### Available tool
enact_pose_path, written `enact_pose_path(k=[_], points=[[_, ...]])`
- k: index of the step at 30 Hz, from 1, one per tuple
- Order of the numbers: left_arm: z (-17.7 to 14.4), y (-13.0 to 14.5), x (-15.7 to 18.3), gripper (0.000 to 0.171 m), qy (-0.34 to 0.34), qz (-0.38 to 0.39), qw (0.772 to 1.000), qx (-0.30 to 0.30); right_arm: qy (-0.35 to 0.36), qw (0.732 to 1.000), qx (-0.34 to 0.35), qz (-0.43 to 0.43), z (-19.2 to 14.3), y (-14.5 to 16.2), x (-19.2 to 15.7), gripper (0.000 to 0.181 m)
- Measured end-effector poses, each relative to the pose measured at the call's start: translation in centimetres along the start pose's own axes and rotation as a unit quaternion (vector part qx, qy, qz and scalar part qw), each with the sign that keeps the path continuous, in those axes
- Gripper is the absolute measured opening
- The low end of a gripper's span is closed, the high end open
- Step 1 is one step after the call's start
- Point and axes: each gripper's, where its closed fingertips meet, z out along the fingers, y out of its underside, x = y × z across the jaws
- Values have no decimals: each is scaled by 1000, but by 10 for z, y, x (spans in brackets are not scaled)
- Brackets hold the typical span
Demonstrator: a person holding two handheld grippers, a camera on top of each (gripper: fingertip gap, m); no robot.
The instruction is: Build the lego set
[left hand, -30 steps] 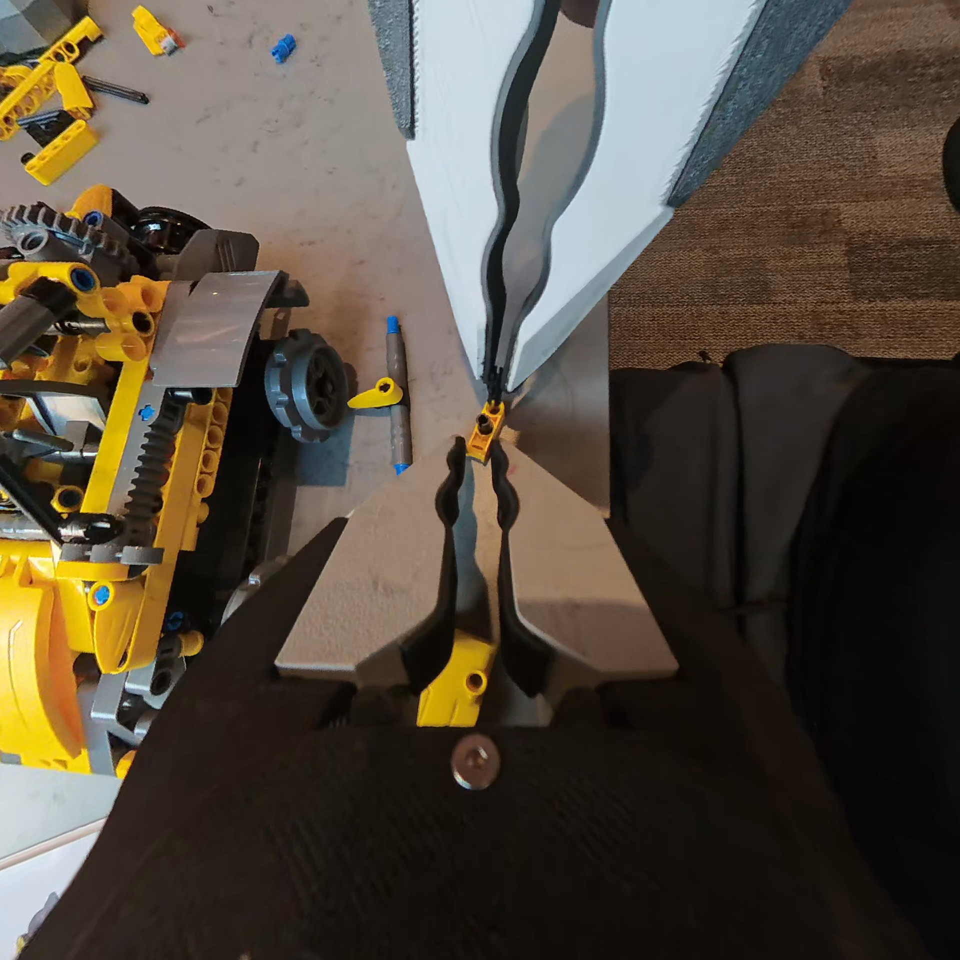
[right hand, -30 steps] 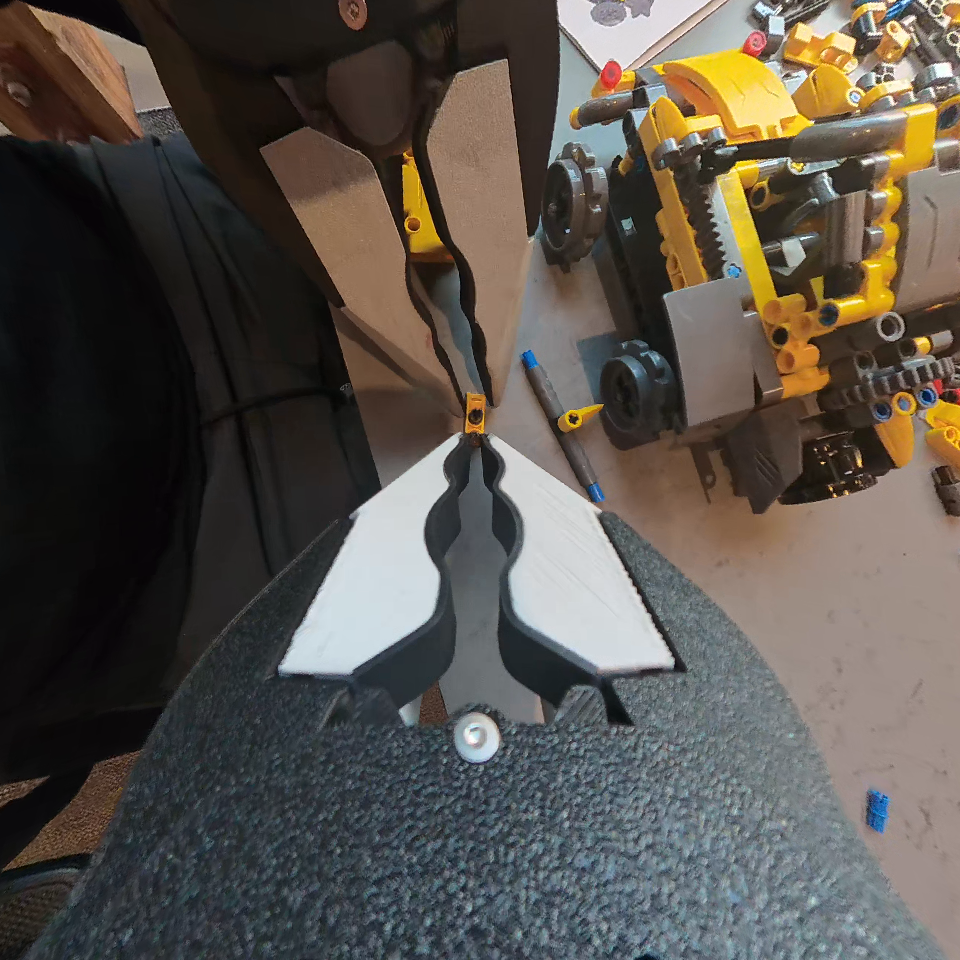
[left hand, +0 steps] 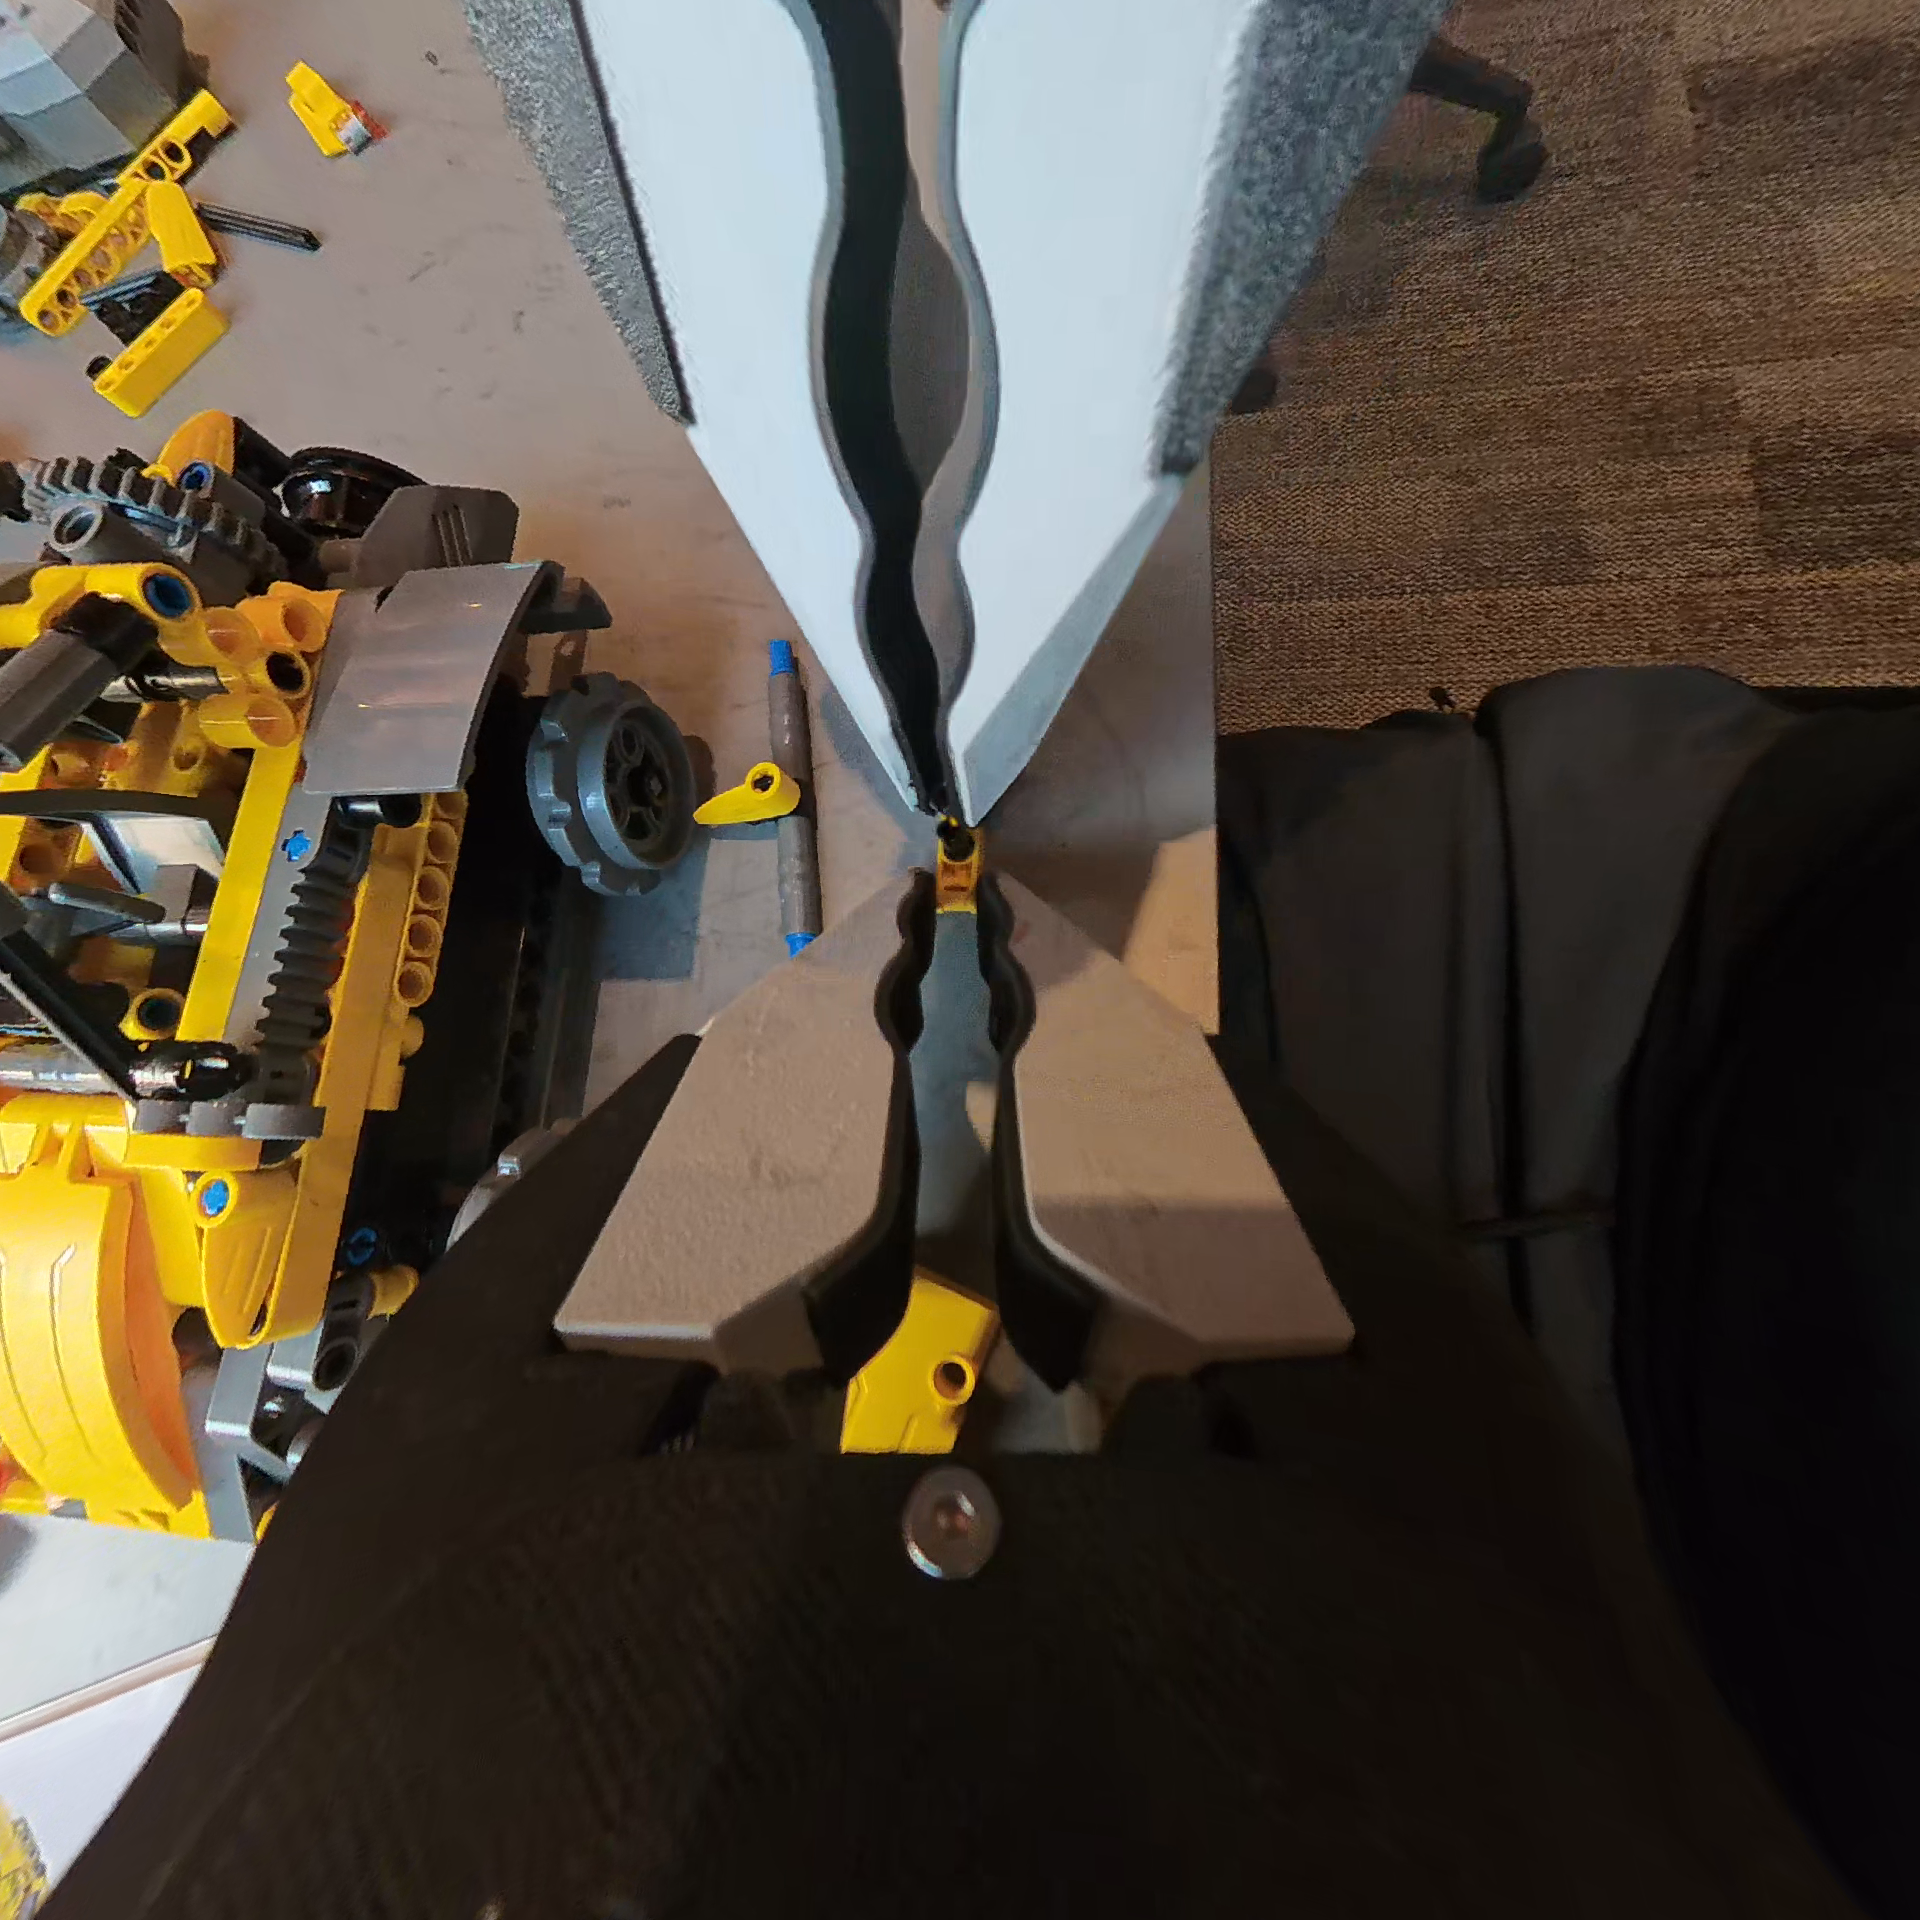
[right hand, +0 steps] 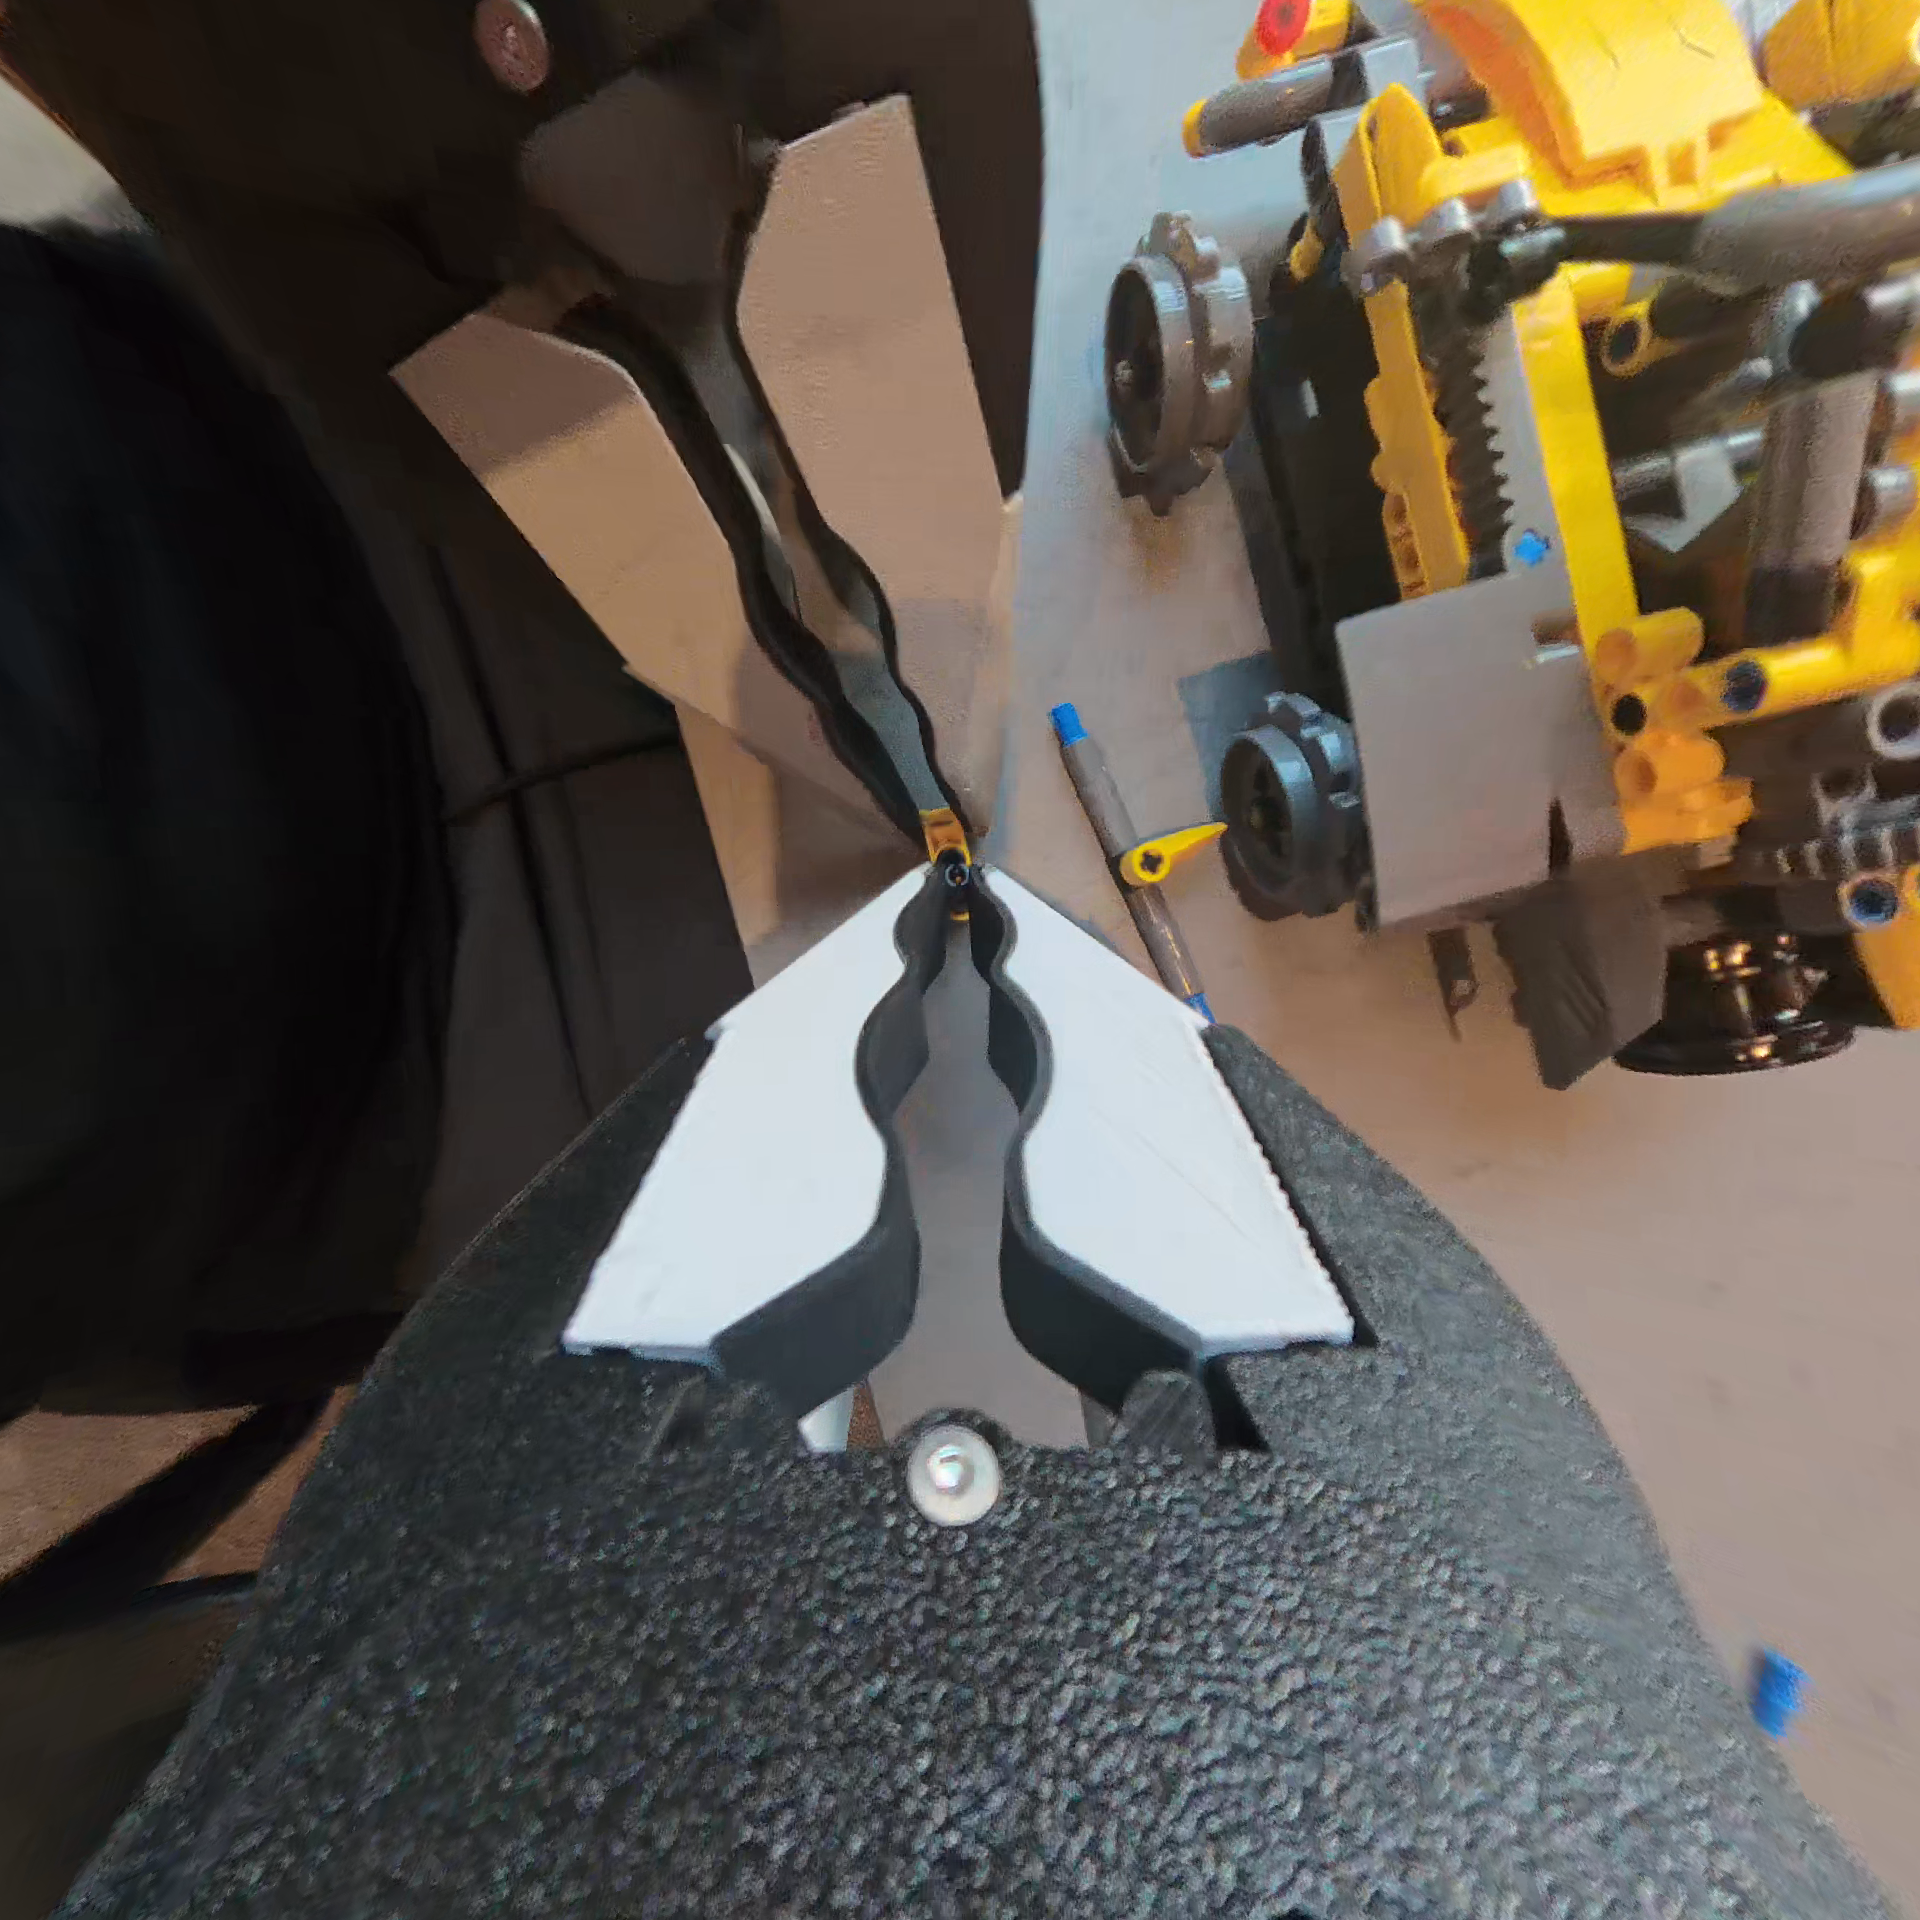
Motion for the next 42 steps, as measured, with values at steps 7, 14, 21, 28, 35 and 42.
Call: enact_pose_path(k=[7, 14, 21, 28, 35, 42], points=[[0, 0, 0, 5, 8, -7, 1000, 1, -27, 997, 59, 50, 2, 5, 1, 4], [0, 0, 0, 5, 7, -4, 1000, 2, 30, 997, 67, -5, -2, 3, 2, 5], [0, 0, 0, 5, 10, -6, 1000, 2, 27, 995, 100, 2, -14, -5, 4, 0], [0, 0, -1, 5, 7, -4, 1000, 1, 46, 997, 65, -17, -6, 1, 5, 0], [0, 0, -1, 5, 7, -5, 1000, 1, 50, 998, 16, -43, -4, 3, 2, 0], [0, 0, -1, 5, 5, 0, 1000, 1, 23, 998, 51, 12, -6, 1, 3, 0]])
